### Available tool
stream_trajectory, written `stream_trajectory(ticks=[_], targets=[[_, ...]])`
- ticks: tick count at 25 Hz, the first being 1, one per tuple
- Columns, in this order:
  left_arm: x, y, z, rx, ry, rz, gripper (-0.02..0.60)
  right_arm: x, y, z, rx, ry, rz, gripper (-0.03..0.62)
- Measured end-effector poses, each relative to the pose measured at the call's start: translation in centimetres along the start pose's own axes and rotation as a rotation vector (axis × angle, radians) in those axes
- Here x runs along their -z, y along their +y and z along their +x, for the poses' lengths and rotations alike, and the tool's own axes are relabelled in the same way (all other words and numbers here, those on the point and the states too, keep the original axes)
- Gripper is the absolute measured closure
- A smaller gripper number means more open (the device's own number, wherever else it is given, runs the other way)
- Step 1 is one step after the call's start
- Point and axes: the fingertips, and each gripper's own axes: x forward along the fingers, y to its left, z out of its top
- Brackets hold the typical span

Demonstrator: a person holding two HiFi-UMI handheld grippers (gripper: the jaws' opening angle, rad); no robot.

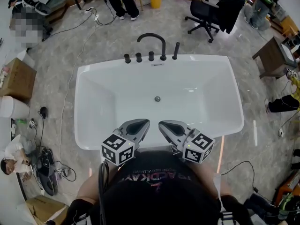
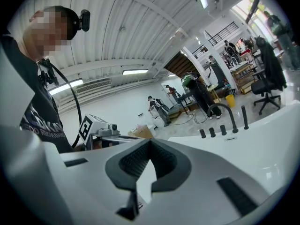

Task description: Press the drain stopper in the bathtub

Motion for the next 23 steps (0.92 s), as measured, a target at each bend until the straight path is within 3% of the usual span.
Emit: stream_trajectory(ticks=[23], targets=[[0.3,-0.07,-0.27,-0.007,-0.01,0.005,0.574,0.57,-0.13,-0.16,0.01,-0.004,0.008,0.583]])
